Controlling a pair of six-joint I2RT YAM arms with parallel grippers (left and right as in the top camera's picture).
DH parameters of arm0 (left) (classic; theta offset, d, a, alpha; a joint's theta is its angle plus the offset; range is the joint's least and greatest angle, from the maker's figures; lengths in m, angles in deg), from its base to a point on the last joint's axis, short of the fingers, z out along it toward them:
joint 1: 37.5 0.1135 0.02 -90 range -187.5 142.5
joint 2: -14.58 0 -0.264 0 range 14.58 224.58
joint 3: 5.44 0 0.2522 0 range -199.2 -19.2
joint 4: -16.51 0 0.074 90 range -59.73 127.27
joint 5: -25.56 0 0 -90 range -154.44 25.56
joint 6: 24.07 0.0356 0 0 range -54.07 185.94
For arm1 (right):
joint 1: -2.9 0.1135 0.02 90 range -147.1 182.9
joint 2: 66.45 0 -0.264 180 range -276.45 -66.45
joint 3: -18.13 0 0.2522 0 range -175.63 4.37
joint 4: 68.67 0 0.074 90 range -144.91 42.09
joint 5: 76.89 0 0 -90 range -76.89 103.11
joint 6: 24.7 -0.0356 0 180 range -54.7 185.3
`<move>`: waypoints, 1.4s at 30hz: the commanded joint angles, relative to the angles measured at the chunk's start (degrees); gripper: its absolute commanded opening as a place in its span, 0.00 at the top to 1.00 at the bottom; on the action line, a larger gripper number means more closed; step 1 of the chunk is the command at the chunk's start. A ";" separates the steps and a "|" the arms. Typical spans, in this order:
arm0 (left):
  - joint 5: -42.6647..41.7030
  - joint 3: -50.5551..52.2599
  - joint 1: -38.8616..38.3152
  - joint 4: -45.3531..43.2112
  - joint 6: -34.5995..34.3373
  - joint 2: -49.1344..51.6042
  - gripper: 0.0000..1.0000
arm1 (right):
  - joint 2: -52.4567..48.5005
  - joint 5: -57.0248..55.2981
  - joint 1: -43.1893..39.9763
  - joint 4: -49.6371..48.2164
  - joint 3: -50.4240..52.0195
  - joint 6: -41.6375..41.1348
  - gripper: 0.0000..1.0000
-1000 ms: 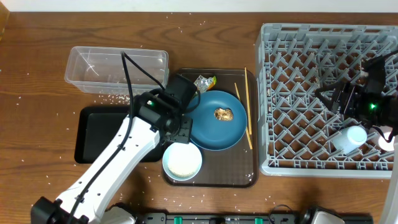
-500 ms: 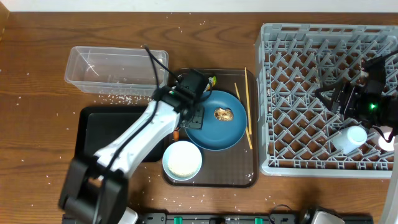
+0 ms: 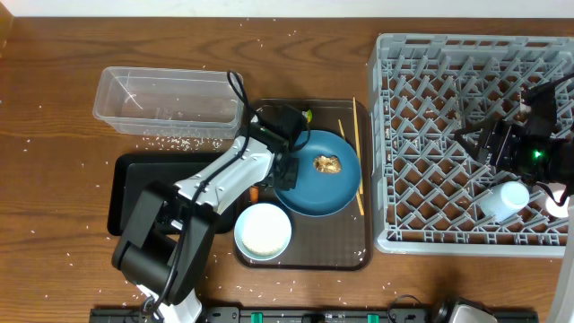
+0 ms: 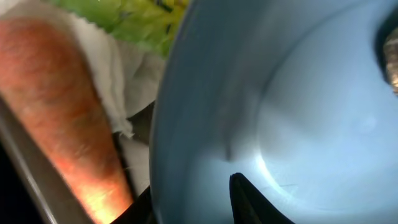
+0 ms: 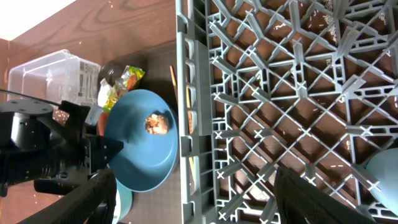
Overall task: Sort waste into correct bins and load items into the dishwasher rack
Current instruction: 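Grasp the blue plate rim with the left gripper, then tilt the blue plate over the black tray to dump food scraps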
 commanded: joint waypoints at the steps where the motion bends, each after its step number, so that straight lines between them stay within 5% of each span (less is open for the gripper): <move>1: -1.14 0.33 0.28 -0.55 1.77 0.04 0.68 | 0.57 -0.15 0.81 0.11 -0.07 0.85 0.26; 6: -1.11 0.33 0.28 -1.42 2.91 0.74 0.72 | 0.57 -0.15 0.81 0.24 -0.07 0.85 0.26; 14: -0.90 0.33 0.28 -1.79 4.00 2.71 0.94 | 0.57 -0.17 0.81 0.96 -0.07 0.87 0.26; 23: -0.92 -1.84 2.56 2.51 3.93 -2.43 0.94 | 0.57 -1.46 0.81 1.11 -0.07 0.87 0.25; 36: -0.68 -3.37 14.16 7.74 4.17 -25.46 0.94 | 0.57 -1.44 0.81 0.83 -0.07 0.87 0.25; 42: 10.14 -3.37 21.68 18.99 4.59 -32.94 0.94 | 0.57 -1.46 0.81 0.92 -0.07 0.87 0.25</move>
